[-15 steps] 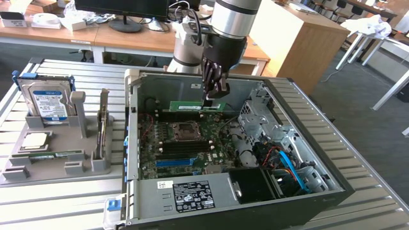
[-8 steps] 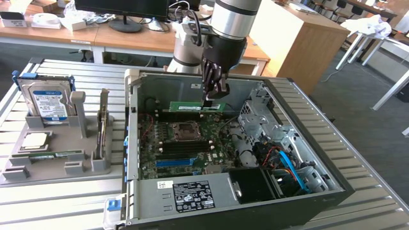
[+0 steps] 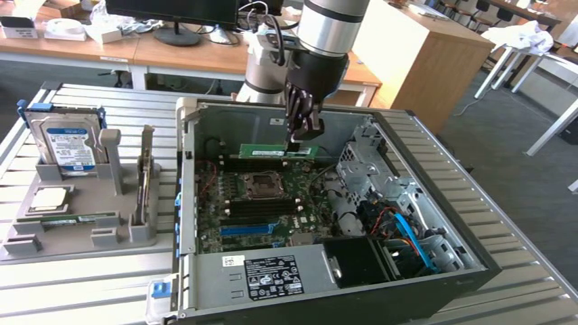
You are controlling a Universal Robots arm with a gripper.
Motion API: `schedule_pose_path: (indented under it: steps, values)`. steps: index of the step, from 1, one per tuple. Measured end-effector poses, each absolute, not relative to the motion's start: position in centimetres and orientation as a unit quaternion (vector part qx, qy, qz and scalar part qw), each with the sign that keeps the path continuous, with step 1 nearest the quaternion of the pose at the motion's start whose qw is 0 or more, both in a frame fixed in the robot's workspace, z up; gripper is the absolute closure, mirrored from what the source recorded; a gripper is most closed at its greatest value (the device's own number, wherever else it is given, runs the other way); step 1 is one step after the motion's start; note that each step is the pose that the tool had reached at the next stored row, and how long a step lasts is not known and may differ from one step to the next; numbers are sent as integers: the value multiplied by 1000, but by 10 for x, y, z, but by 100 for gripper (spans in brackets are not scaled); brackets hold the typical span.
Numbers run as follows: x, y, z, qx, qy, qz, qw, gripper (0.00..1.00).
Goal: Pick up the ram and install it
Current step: 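Pick up the ram and move it above insertion slot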
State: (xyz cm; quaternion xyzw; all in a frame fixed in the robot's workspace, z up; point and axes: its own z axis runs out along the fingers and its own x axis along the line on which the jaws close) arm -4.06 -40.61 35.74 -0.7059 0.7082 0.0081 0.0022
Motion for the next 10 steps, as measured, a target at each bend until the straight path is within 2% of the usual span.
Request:
schedule_pose_path:
  steps: [10]
  values:
    - [-41, -406, 356, -706, 708, 8, 2, 88]
